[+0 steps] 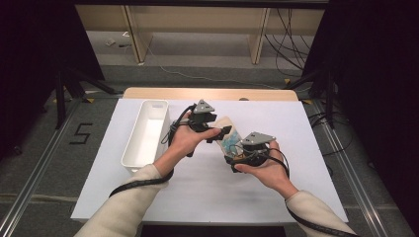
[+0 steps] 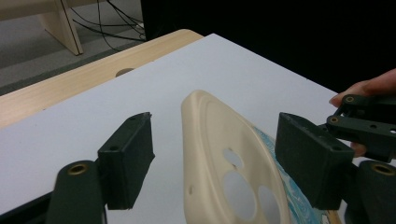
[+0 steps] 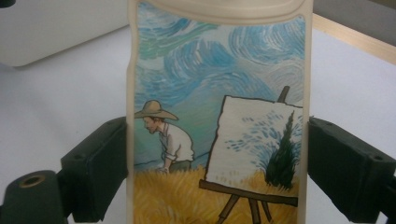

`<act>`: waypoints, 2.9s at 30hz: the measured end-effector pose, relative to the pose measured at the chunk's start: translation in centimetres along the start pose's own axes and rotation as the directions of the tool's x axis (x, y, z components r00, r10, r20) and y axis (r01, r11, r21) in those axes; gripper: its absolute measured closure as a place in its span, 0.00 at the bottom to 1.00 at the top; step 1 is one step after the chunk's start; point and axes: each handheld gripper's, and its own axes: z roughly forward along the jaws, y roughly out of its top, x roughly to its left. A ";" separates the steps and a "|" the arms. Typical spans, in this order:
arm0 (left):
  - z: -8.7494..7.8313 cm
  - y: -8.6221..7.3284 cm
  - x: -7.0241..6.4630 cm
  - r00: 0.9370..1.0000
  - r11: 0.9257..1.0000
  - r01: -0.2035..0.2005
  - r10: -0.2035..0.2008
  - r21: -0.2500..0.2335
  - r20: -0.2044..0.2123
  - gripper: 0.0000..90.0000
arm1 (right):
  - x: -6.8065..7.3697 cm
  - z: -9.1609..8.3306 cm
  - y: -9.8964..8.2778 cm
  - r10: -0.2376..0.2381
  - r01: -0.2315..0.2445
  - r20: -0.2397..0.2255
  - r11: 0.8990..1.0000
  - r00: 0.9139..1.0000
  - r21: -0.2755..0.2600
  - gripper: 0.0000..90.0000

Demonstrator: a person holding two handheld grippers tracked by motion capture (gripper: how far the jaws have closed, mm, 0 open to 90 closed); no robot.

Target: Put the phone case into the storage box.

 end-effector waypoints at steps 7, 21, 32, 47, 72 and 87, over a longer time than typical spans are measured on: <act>0.3 0.4 0.1 1.000 1.000 0.013 -0.013 0.014 0.014 0.39 | 0.1 0.0 0.1 -0.008 0.008 0.001 1.000 1.000 -0.005 0.14; 1.0 0.4 0.0 0.996 0.997 0.067 -0.069 0.046 0.049 0.49 | 0.2 -0.1 0.1 -0.031 0.031 0.013 0.999 0.999 -0.020 0.14; 0.8 0.7 -0.1 0.988 0.991 0.128 -0.131 0.045 0.078 0.65 | 0.3 0.0 0.1 -0.039 0.040 0.020 0.999 0.999 -0.016 0.14; -0.5 1.8 -1.1 0.980 0.992 0.121 -0.113 -0.039 0.166 0.89 | -0.4 0.3 0.1 -0.048 0.049 0.018 0.997 0.999 -0.056 0.11; -2.5 0.9 -0.7 0.979 0.999 0.038 -0.034 -0.019 0.201 0.89 | -1.1 0.6 -0.1 -0.051 0.048 -0.102 0.998 0.993 -0.028 0.09; -2.0 0.7 -1.8 0.960 1.000 0.014 -0.016 0.008 0.278 0.89 | -1.2 0.9 0.0 -0.067 0.058 -0.201 0.997 0.977 -0.051 0.17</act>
